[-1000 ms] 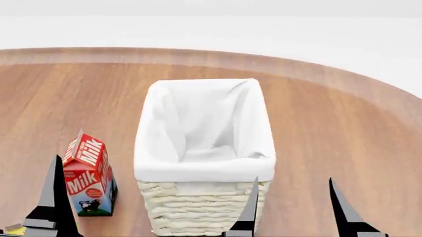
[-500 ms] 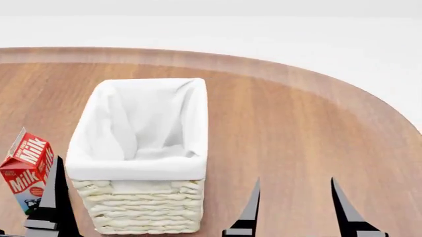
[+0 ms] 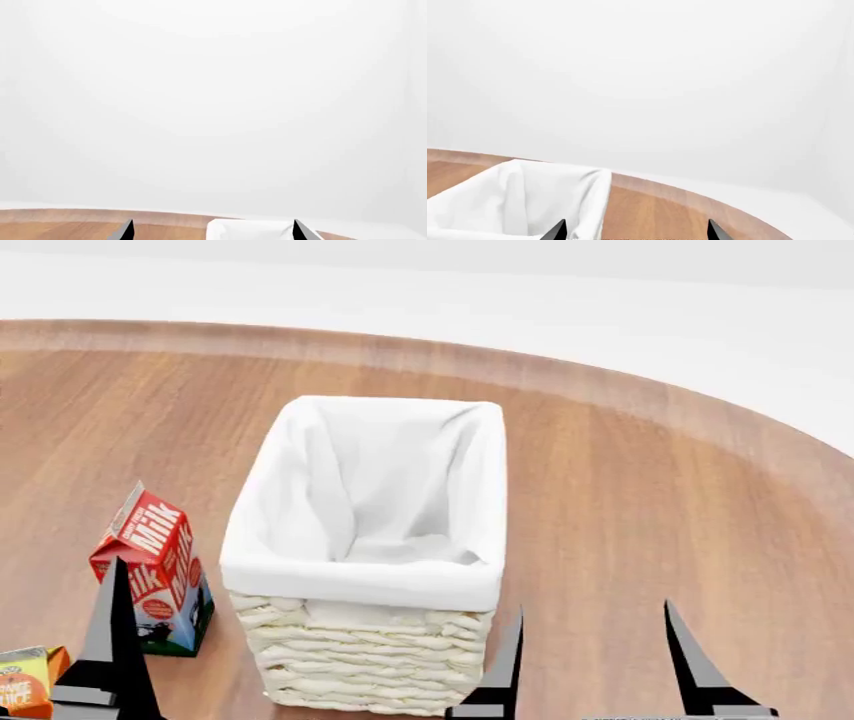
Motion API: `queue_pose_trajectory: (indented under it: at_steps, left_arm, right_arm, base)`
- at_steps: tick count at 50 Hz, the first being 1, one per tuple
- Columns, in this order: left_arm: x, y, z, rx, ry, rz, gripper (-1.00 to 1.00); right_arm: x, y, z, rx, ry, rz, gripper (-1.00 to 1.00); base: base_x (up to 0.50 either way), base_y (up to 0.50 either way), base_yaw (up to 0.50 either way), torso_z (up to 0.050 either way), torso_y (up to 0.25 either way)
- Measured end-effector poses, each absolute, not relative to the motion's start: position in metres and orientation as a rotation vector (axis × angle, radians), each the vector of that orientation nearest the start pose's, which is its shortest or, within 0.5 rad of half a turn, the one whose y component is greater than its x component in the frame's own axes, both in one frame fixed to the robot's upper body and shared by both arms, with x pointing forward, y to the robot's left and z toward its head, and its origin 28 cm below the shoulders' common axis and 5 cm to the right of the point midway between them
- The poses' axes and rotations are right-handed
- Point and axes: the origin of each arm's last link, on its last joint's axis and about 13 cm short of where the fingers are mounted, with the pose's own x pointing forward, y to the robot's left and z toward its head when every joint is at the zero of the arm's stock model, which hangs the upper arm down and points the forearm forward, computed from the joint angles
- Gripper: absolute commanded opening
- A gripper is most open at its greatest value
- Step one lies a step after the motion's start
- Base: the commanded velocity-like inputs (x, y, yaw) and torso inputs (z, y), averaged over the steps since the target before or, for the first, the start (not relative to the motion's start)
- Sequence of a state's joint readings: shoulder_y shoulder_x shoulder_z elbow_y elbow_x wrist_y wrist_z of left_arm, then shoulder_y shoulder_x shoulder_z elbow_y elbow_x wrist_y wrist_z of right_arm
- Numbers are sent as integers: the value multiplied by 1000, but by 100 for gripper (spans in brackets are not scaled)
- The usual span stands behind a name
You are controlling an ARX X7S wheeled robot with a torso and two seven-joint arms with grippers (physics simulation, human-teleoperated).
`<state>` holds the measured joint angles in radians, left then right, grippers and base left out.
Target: Pick up the tomato sauce, and put it in the basket.
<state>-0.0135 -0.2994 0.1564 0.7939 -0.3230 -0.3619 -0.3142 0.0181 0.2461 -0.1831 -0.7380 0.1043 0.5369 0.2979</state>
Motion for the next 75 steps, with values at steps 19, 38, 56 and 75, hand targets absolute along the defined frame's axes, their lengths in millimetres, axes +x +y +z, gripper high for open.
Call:
queue_pose_trajectory:
  at_steps: [19, 38, 56, 75]
  left_arm:
    - [177, 203, 147, -70, -357, -77, 100]
    - [176, 204, 148, -98, -347, -78, 100]
    - [177, 205, 149, -115, -334, -84, 100]
    - [176, 205, 149, -119, -329, -88, 100]
  right_arm:
    - [185, -95, 127, -78, -200, -13, 100]
    - [184, -95, 127, -70, -204, -18, 100]
    - [185, -95, 128, -68, -210, -17, 100]
    - [184, -95, 129, -70, -212, -12, 100]
  base:
    - [404, 41, 0, 0, 1]
    - [0, 0, 0, 26, 0]
    - [0, 0, 0, 50, 0]
    - [0, 0, 0, 49, -66]
